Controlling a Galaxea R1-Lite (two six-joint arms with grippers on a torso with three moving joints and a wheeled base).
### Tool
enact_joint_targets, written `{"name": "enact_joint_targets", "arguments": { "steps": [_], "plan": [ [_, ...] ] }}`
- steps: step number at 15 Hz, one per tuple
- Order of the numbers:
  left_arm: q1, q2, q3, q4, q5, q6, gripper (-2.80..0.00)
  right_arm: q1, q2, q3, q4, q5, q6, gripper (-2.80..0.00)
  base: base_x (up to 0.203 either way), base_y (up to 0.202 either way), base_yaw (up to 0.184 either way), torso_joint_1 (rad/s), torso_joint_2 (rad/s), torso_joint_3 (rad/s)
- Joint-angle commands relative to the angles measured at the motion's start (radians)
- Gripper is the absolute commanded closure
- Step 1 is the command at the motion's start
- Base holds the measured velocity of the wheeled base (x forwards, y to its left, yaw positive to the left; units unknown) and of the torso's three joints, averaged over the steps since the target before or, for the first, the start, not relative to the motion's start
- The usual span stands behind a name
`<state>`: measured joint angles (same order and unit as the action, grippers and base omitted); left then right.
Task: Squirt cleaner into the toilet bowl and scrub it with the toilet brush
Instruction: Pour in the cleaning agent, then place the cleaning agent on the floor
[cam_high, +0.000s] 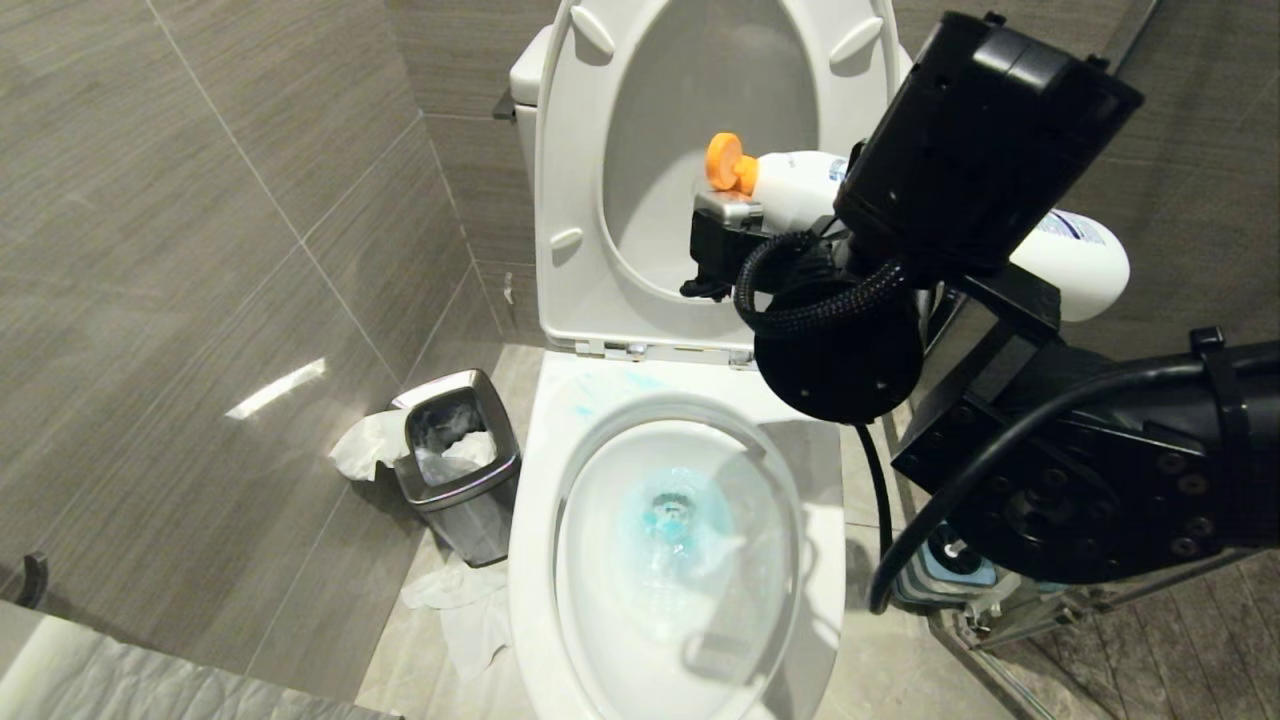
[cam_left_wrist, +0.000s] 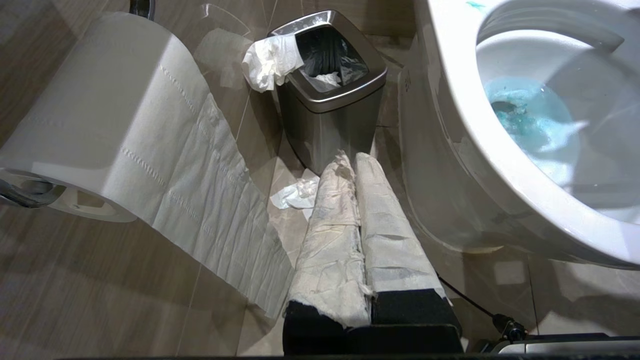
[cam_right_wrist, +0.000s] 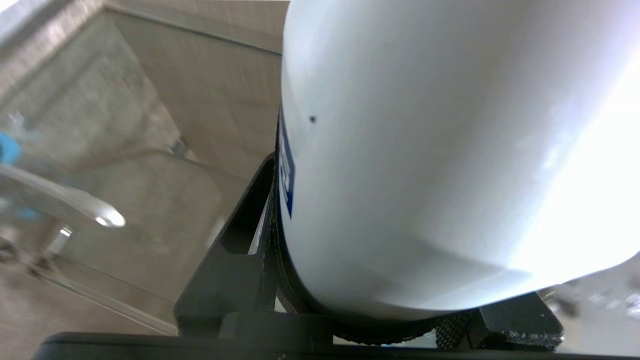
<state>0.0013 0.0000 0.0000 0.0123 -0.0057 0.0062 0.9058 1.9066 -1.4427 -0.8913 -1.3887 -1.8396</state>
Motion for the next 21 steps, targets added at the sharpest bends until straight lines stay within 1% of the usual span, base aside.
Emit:
{"name": "enact_joint_targets", "arguments": {
  "steps": [1,7,10,14,16,18,20,21],
  "plan": [
    [0.000,0.002,0.002,0.000,0.000,-0.002,0.00,0.001,0.013,0.000,-0.065,-0.007,-0.013,0.00,0.000,0.000,0.000,0.000,0.00,0.000],
    [-0.001,0.002,0.002,0.000,0.000,-0.003,0.00,0.004,-0.004,-0.048,-0.106,-0.018,-0.016,0.00,0.000,0.000,0.000,0.000,0.00,0.000],
    [0.000,0.002,0.002,0.000,0.000,-0.003,0.00,0.006,-0.003,-0.091,-0.193,-0.018,-0.017,0.00,0.000,0.000,0.000,0.000,0.00,0.000],
    [0.000,0.002,0.002,0.000,0.000,-0.003,0.00,0.010,-0.032,-0.128,-0.211,0.014,-0.018,0.00,0.000,0.000,0.000,0.000,0.00,0.000],
    [0.000,0.002,0.002,0.000,0.000,-0.003,0.00,0.010,-0.043,-0.123,-0.208,0.053,-0.017,0.00,0.000,0.000,0.000,0.000,0.00,0.000],
    [0.000,0.002,0.002,0.000,0.000,-0.003,0.00,0.010,-0.061,-0.123,-0.181,0.056,-0.014,0.00,0.000,0.000,0.000,0.000,0.00,0.000],
    [0.000,0.002,0.002,0.000,0.000,-0.003,0.00,0.007,-0.100,-0.119,-0.110,0.052,-0.007,0.00,0.000,0.000,0.000,0.000,0.00,0.000],
    [0.000,0.002,0.002,0.000,0.000,-0.003,0.00,0.004,-0.119,-0.118,-0.053,0.056,0.002,0.00,0.000,0.000,0.000,0.000,0.00,0.000]
  ]
}}
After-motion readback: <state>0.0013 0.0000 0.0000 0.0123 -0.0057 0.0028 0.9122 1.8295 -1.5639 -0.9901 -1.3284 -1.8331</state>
